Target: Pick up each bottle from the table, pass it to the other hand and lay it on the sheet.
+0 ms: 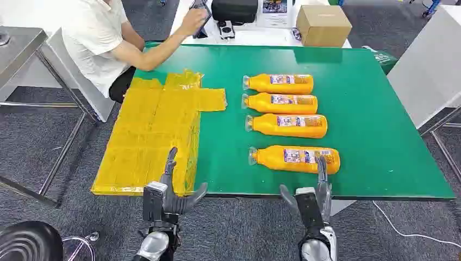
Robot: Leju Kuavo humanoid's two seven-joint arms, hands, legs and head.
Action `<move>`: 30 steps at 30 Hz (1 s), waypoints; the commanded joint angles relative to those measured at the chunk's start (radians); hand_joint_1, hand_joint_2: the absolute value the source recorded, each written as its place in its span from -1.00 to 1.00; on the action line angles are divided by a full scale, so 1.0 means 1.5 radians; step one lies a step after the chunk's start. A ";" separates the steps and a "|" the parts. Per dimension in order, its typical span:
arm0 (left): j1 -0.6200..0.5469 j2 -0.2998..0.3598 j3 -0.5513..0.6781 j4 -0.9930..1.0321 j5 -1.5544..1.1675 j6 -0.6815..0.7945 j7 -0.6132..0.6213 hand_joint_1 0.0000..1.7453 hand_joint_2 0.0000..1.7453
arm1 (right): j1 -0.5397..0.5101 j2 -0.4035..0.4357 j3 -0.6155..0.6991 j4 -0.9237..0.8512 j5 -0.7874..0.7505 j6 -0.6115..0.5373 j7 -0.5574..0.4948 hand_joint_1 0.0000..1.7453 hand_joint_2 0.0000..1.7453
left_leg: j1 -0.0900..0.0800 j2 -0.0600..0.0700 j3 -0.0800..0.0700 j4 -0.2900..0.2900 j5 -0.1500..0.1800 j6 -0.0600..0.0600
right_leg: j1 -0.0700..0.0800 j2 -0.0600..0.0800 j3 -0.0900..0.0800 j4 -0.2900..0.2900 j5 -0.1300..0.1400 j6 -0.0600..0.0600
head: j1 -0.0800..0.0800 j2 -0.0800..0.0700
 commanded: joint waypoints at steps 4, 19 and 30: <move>0.009 0.014 -0.021 -0.024 -0.009 -0.009 0.004 -1.00 1.00 | -0.025 -0.046 -0.005 0.056 0.078 -0.043 -0.003 -1.00 1.00 | 0.001 0.001 0.004 0.000 -0.002 -0.001 | 0.001 0.001 0.004 -0.001 -0.001 -0.002 | 0.000 0.000; -0.069 -0.003 -0.053 0.053 0.024 -0.037 -0.013 -1.00 1.00 | -0.270 -0.210 0.136 0.332 0.506 -0.101 0.161 -1.00 1.00 | 0.000 0.003 0.003 0.000 0.000 0.000 | 0.001 0.002 0.003 -0.001 0.001 -0.001 | 0.000 0.000; -0.077 -0.006 -0.054 0.057 0.035 -0.038 -0.013 -1.00 1.00 | -0.315 -0.212 0.175 0.400 0.514 -0.040 0.176 -1.00 1.00 | 0.000 0.000 0.003 0.000 0.000 0.000 | 0.001 0.001 0.003 -0.001 0.000 -0.001 | 0.000 0.000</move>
